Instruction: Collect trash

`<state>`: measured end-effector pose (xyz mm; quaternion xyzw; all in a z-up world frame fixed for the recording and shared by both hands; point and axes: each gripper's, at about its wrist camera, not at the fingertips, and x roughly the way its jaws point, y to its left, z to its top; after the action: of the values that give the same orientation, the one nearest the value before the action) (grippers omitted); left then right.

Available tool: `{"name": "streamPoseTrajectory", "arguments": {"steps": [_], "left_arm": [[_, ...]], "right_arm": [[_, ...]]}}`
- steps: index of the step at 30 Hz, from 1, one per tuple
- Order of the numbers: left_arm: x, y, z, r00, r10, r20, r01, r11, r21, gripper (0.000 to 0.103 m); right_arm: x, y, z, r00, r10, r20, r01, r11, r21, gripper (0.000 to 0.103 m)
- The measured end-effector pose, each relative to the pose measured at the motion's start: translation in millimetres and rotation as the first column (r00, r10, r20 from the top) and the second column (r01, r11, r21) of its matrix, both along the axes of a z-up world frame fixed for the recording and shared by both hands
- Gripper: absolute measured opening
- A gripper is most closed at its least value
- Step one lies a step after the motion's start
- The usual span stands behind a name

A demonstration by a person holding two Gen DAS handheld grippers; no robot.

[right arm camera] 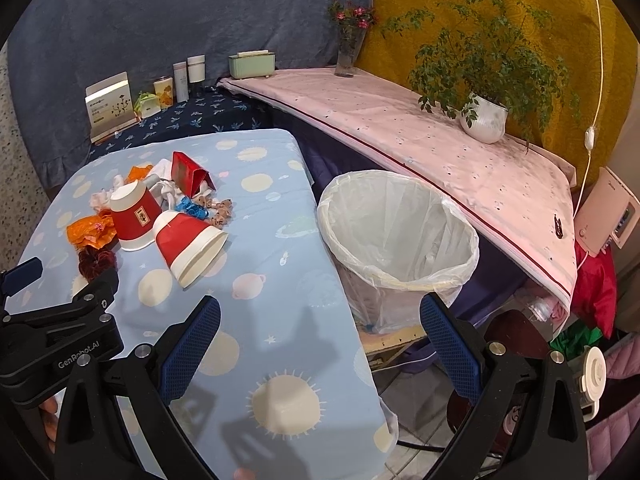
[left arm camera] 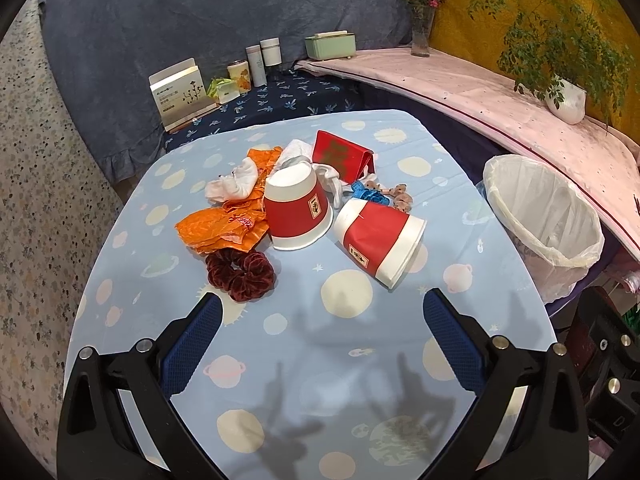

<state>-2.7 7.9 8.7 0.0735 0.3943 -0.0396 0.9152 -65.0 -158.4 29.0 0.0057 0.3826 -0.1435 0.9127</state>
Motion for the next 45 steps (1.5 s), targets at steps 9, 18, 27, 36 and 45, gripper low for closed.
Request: {"name": "streamPoseTrajectory", "arguments": {"steps": [9,18,27,36,45], "left_arm": [[-0.8,-1.0,-1.4,1.0,-0.005,-0.004,0.005,1.0,-0.007,0.096],[-0.8,-0.6,-1.7,1.0,-0.004,-0.006,0.004,1.0,-0.009,0.096],[-2.7,3.2,-5.2,1.0,0.003,-0.009,-0.003,1.0,-0.017,0.096],[-1.5,8.5,-5.4,1.0,-0.003,-0.003,0.003,0.999,-0.032,0.096],[3.3,19.9,-10.4,1.0,-0.012,0.012,0.013,0.999,-0.049,0.096]], "right_arm": [[-1.0,-1.8,-1.7,1.0,-0.014,0.003,0.014,1.0,0.0,0.096],[-1.7,-2.9,-1.4,1.0,-0.024,0.009,0.024,1.0,-0.003,0.096],[-1.7,-0.7,-0.2,0.999,-0.041,0.028,0.042,0.999,-0.022,0.096],[1.1,2.1,-1.6,0.998,-0.049,0.028,0.049,0.998,-0.024,0.096],[7.5,7.1,-8.3,0.998,-0.046,0.029,0.047,0.999,-0.013,0.096]]}}
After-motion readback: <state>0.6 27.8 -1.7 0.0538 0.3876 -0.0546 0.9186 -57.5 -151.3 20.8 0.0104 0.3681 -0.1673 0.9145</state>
